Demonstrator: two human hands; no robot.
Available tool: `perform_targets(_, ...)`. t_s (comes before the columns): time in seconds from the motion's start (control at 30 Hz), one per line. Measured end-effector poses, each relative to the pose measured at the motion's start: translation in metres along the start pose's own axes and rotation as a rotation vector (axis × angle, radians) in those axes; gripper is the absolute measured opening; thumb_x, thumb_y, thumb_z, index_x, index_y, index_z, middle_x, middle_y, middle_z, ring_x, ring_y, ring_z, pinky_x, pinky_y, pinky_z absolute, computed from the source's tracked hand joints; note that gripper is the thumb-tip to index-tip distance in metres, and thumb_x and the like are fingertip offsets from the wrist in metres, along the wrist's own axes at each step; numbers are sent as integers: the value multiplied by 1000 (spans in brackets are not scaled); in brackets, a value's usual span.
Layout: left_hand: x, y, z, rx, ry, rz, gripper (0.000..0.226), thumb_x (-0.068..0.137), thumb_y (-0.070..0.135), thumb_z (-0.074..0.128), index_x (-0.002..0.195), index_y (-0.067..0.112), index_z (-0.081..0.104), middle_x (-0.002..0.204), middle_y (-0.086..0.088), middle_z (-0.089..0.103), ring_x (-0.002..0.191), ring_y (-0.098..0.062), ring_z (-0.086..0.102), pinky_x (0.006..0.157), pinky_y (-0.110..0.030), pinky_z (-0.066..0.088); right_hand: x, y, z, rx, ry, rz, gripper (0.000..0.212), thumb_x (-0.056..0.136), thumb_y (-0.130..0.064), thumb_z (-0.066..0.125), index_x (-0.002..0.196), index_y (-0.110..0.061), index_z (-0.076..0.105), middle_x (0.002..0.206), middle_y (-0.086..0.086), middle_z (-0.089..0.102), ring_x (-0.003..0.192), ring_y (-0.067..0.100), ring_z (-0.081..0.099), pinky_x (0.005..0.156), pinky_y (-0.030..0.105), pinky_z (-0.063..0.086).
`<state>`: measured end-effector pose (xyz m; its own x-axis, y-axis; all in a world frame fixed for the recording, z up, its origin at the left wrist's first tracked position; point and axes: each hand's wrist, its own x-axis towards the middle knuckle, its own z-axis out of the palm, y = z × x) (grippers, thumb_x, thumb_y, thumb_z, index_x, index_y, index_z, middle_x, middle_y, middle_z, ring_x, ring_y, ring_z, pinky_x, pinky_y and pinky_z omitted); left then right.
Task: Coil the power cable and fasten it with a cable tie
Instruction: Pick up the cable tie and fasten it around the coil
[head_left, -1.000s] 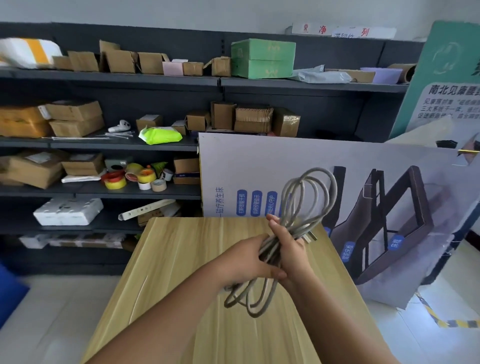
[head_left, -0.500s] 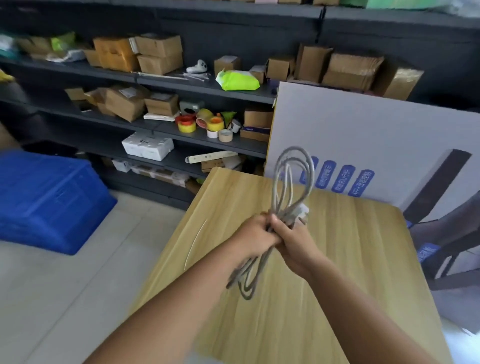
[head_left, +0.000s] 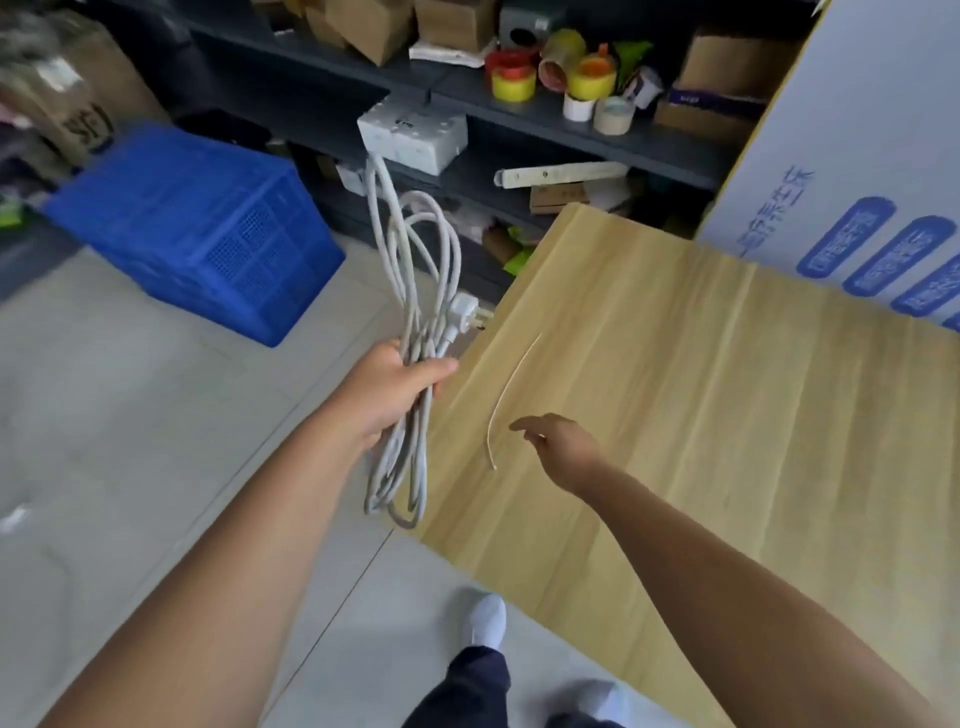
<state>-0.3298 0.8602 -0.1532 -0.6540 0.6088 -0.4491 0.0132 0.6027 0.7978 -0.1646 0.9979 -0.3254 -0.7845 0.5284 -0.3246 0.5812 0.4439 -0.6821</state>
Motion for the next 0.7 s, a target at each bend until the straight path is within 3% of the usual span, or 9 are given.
perform_targets(0.1, 6, -32, -17, -13, 18, -36, 23, 82, 29, 70, 66, 18, 57, 57, -1, 58, 54, -16, 55, 62, -31, 45, 29, 6, 39, -307, -124, -73, 51, 93, -7, 42, 129, -39, 59, 121, 1, 60, 107, 23, 61, 73, 25, 38)
perform_targets(0.17, 9, -53, -25, -17, 13, -68, 23, 80, 29, 70, 65, 17, 56, 56, 0, 57, 54, -17, 55, 63, -32, 46, 45, 9, 56, -449, -193, -114, 56, 91, -6, 41, 132, -42, 55, 124, 1, 56, 109, 25, 60, 75, 27, 41)
perform_targets(0.27, 10, -76, -31, -31, -9, -105, 27, 83, 22, 67, 62, 14, 53, 55, -2, 54, 54, -17, 51, 62, -31, 44, 62, 14, 76, -570, -247, -112, 36, 94, -25, 48, 126, -35, 60, 121, 4, 55, 111, 28, 56, 86, 33, 44)
perform_targets(0.4, 12, -95, -40, -51, -24, -132, 27, 84, 20, 67, 62, 14, 53, 54, -1, 53, 55, -17, 50, 60, -29, 44, 74, 26, 89, -623, -164, -160, 21, 87, -30, 58, 104, -27, 69, 110, 5, 59, 103, 30, 57, 79, 32, 44)
perform_targets(0.5, 14, -102, -43, -62, -32, -140, 25, 84, 20, 66, 63, 16, 54, 52, 2, 53, 53, -16, 49, 61, -29, 43, 73, 31, 89, -732, -117, -239, 17, 79, -22, 65, 93, -17, 74, 104, 14, 63, 95, 38, 58, 78, 44, 48)
perform_targets(0.63, 14, -97, -41, -49, -80, -125, 28, 83, 21, 66, 59, 18, 53, 50, 4, 53, 50, -14, 49, 60, -29, 43, 69, 31, 78, -754, -46, -300, 38, 80, -11, 35, 100, -9, 66, 102, 15, 69, 100, 37, 63, 95, 54, 43)
perform_targets(0.7, 14, -88, -36, -48, -109, -107, 27, 83, 20, 67, 59, 17, 54, 50, 3, 54, 50, -15, 50, 61, -30, 45, 63, 25, 65, -676, -11, -242, 29, 84, -6, 38, 104, -11, 59, 94, 11, 71, 87, 34, 64, 88, 41, 45)
